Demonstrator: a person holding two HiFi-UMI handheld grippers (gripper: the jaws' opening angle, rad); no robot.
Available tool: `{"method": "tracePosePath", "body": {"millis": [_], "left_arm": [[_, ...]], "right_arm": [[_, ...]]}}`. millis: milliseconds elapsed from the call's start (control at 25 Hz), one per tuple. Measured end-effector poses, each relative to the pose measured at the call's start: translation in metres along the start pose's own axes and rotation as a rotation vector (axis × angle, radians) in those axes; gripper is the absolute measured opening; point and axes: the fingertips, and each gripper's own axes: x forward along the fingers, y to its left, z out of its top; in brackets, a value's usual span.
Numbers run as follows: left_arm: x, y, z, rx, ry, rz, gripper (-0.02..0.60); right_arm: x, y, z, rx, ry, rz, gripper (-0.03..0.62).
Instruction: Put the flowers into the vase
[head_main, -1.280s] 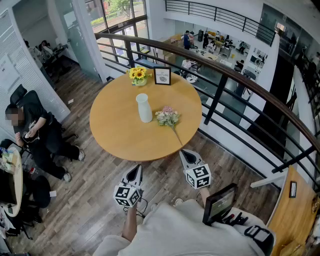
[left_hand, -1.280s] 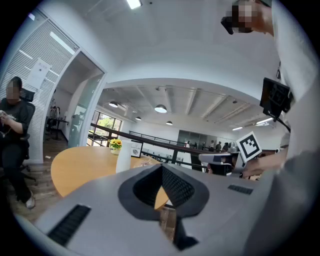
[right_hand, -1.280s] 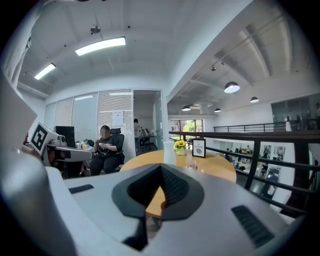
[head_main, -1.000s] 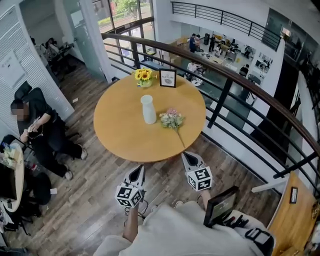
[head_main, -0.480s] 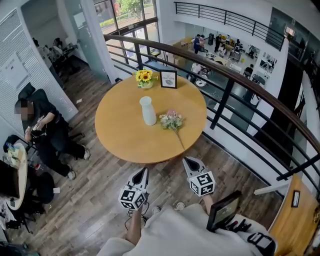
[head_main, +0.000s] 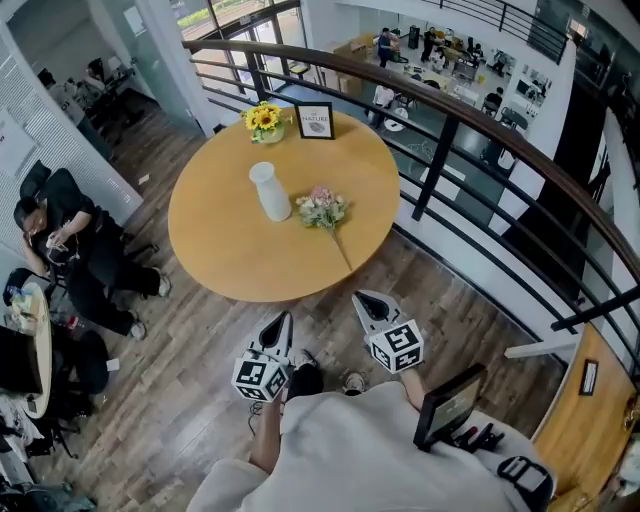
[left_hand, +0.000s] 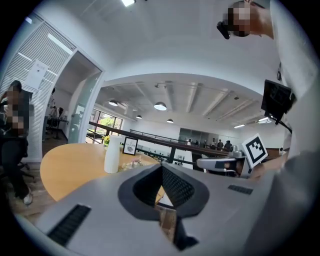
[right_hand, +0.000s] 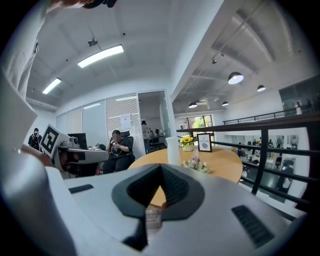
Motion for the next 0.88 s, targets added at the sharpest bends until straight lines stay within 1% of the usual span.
{"method": "tracePosePath", "body": {"millis": [120,320,480,600,720,880], "left_arm": [[0.022,-0.002,0.005,-0.013,0.009,-0.022,0.006],[0.061,0.017,0.004,-0.013,0.010,-0.071,0.006],[0.097,0.048,0.021,-0.013,-0.008,-0.087,0.006],[0.116,0.075,0.041,-0.016,-0.024,-0.095,0.006],[0.130,0.100,0.055,0.010,-0.027,-0.114,0.006],[0.142,0.132,0.060,0.010,-0.013,-0.122,0.006]], "right_arm": [[0.001,-0.020,0.009,-0.005,0.011,-0.030,0.009],[0.029,-0.047,0.014,-0.013,0.033,-0.079,0.009],[0.067,-0.069,0.031,-0.033,0.055,-0.115,0.008],[0.101,-0.074,0.056,-0.055,0.055,-0.119,0.009],[0.135,-0.077,0.077,-0.084,0.052,-0.128,0.008],[0.169,-0.080,0.084,-0.084,0.065,-0.146,0.009]]}}
